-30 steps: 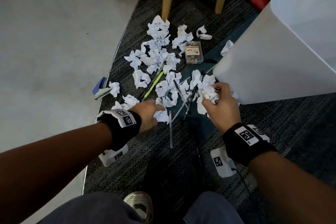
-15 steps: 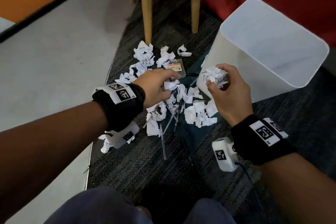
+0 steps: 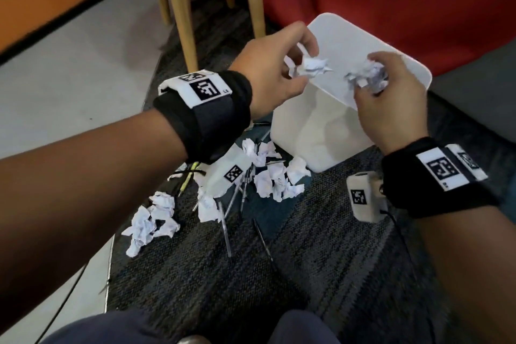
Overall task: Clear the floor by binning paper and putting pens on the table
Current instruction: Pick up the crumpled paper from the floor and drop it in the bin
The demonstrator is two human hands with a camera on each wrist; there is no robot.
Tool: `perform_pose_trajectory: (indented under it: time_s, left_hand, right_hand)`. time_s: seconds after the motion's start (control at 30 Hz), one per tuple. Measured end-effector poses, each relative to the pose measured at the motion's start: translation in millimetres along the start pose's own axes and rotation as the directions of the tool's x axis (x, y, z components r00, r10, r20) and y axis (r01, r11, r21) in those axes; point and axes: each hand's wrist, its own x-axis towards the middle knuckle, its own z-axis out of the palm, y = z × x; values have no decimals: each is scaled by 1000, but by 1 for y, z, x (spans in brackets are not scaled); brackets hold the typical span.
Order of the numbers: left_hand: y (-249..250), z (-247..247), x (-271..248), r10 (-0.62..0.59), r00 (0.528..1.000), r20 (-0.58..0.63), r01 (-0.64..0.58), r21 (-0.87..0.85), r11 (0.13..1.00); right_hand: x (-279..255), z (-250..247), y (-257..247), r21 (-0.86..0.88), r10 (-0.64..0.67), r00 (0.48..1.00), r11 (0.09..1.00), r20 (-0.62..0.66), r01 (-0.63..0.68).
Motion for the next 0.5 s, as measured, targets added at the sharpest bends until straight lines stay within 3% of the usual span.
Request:
perform_pose_trajectory:
  time_s: [0.1,0.17,0.33,0.5]
  left_hand:
    - [9,10,9,33,999,7,-33,-14,999]
    - [10,15,14,29,999,19,-29,-21,999]
    - [7,23,22,24,1000,5,-24,-8,1000]
    - [5,31,38,45,999,6,-45,80,996]
  right_hand:
    - [1,5,8,-88,94,989,993,117,-84]
    - [0,7,9,-73,123,987,991,108,-115]
    - [-3,8,10,57,94,996,994,-10,-93]
    - [-21,0,8,236,-47,978,967,-203,96]
